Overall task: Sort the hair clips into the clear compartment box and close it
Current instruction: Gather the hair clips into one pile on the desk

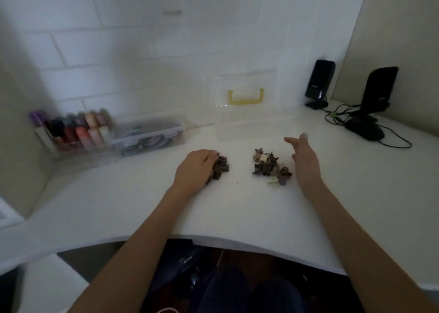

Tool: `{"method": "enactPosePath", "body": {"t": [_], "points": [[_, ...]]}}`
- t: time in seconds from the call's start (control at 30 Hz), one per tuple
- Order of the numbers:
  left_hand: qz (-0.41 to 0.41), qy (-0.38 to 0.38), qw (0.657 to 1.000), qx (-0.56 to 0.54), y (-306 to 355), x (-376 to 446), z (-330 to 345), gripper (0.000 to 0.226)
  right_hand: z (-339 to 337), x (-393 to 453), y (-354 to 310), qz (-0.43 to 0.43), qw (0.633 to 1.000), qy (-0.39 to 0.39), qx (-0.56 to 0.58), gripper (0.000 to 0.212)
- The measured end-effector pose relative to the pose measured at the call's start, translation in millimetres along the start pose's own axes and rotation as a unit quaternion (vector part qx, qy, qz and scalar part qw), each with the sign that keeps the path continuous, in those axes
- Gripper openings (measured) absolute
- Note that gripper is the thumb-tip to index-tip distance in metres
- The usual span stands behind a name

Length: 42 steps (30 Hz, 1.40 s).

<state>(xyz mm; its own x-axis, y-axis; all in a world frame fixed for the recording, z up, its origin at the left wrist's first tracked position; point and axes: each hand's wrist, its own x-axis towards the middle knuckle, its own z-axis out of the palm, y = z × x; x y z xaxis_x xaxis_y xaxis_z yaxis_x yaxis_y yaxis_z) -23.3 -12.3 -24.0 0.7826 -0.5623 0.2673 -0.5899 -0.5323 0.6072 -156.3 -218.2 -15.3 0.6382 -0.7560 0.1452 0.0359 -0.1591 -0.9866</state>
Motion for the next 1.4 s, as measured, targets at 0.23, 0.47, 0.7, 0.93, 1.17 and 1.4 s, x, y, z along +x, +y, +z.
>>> {"method": "enactPosePath", "body": {"t": [0.23, 0.47, 0.7, 0.93, 1.17, 1.4], "points": [[-0.007, 0.015, 1.000, 0.002, 27.2, 7.0, 14.1, 0.048, 15.6, -4.1, -0.5, 0.026, 0.987, -0.111, -0.111, 0.093], [-0.007, -0.022, 0.990, -0.139, 99.0, 21.4, 74.9, 0.059, 12.3, 3.5, 3.1, 0.055, 0.991, -0.093, -0.072, 0.094], [-0.085, 0.046, 0.912, -0.398, 86.8, 30.2, 74.6, 0.053, 1.9, 19.9, 4.1, -0.032, 0.993, -0.043, -0.103, 0.068], [-0.080, 0.041, 0.925, -0.368, 87.9, 24.6, 77.9, 0.054, 8.0, 44.0, 0.0, 0.010, 0.942, -0.221, -0.253, 0.071], [-0.072, -0.002, 0.943, -0.324, 90.2, 12.1, 79.1, 0.059, -10.5, 4.4, -6.4, 0.013, 0.974, -0.182, -0.133, 0.080], [-0.060, -0.041, 0.963, -0.259, 104.1, 1.9, 80.8, 0.059, -4.2, -46.5, -1.9, -0.075, 0.945, -0.082, -0.309, 0.050]]}}
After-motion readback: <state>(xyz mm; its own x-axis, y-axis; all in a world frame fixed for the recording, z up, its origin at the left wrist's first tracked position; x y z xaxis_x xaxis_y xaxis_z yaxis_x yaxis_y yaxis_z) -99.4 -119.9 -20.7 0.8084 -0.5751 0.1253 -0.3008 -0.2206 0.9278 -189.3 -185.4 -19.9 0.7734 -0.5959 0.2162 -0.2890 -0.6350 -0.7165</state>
